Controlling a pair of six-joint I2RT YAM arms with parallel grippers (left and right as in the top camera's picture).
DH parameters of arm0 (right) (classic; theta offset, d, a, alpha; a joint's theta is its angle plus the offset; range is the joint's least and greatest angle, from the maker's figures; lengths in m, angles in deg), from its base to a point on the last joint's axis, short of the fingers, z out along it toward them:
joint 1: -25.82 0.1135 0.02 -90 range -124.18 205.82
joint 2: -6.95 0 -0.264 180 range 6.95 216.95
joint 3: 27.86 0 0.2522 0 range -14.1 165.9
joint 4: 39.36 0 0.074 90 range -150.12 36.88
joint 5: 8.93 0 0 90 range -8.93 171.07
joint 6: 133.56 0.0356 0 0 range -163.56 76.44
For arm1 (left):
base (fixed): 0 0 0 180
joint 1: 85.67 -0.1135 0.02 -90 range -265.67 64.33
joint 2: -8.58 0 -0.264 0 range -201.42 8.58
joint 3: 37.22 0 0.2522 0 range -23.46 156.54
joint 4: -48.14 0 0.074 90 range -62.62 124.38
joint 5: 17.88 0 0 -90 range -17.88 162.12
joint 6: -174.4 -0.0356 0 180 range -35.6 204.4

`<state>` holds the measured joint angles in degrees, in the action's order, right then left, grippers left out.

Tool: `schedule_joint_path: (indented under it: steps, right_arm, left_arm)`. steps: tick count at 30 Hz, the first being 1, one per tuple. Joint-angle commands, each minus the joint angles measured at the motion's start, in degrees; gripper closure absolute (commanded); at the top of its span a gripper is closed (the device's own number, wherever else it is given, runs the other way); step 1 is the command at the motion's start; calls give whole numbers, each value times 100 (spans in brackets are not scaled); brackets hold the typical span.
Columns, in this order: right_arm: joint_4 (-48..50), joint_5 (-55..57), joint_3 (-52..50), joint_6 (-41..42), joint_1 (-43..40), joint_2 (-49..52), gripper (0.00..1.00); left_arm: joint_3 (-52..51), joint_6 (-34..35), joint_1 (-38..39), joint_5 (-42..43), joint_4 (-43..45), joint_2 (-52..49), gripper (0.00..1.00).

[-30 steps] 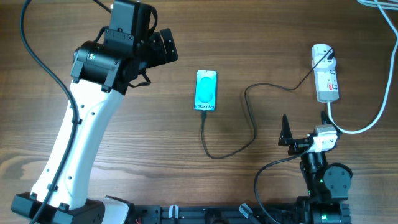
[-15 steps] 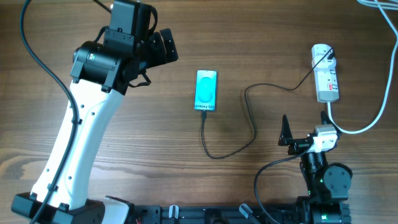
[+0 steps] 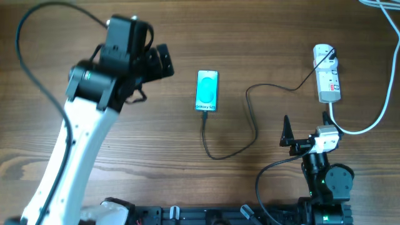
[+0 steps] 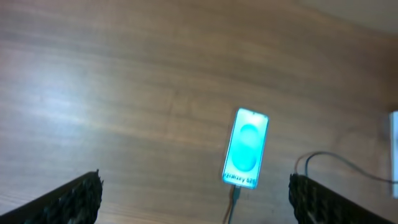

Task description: Plug charger to phone and switch on socket

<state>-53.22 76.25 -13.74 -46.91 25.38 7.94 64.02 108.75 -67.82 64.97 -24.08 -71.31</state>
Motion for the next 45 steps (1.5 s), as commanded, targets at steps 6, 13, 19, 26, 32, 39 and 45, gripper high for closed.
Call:
schedule_joint_path:
  steps: [6,13,19,26,32,39,45]
  right_arm:
    - [15,94,-7,-111,26,-79,0]
    - [15,94,-7,-111,26,-79,0]
    - [15,94,-7,-111,26,-79,0]
    - [15,94,-7,-111,26,-79,0]
    - [15,94,-7,-111,26,-79,0]
    - [15,94,-7,-111,26,-79,0]
    - [15,94,-7,-109,26,-79,0]
  left_arm:
    - [-2730,-1440,-960,2004,2013,2090,0]
    - [-4621,-1499,-1165,2022,3394,3648,0]
    - [-6260,-1499,-1244,2022,4588,5469,0]
    - [-7197,-1497,-1357,2022,4612,6970,0]
    - [-7637,-1499,-1366,1996,4701,7648,0]
    - [-8220,-1495,-1513,2153,5652,7976,0]
    - [-8502,-1497,-1515,2098,6201,7973,0]
